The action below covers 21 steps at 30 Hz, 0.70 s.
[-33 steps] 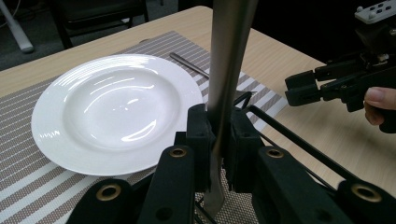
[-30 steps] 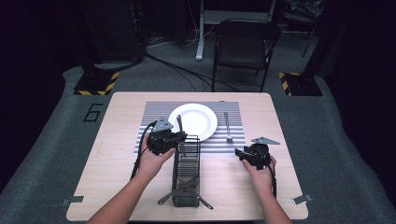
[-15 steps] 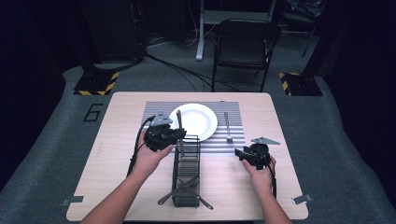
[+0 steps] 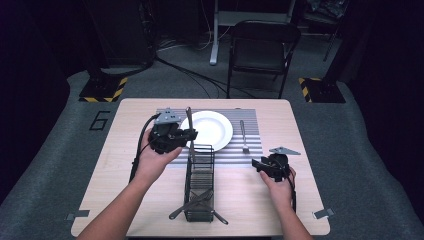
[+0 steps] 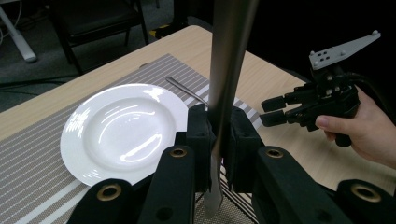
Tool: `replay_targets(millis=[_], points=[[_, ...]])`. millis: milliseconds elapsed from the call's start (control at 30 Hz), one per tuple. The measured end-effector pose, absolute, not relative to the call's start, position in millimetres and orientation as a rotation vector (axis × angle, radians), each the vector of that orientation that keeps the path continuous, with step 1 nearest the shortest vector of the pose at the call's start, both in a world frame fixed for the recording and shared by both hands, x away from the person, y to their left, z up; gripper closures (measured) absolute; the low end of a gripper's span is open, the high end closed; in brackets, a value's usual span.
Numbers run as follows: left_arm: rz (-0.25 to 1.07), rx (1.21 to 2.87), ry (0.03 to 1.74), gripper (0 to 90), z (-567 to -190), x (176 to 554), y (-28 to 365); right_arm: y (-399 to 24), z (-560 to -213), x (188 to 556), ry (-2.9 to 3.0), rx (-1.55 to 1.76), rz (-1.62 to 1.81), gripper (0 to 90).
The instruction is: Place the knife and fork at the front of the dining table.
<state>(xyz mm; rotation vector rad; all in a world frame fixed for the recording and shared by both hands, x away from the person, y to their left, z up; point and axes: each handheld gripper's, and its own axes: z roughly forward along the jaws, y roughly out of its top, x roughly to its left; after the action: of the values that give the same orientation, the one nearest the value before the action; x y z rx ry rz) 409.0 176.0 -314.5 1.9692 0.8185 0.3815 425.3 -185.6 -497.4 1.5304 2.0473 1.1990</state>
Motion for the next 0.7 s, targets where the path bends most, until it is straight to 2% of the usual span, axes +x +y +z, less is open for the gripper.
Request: replay_targets(millis=[700], points=[[0.392, 1.969, 0.849, 81.8, -292, 412, 186, -183, -497, 425, 2.054, 1.52, 1.198, 51.6]])
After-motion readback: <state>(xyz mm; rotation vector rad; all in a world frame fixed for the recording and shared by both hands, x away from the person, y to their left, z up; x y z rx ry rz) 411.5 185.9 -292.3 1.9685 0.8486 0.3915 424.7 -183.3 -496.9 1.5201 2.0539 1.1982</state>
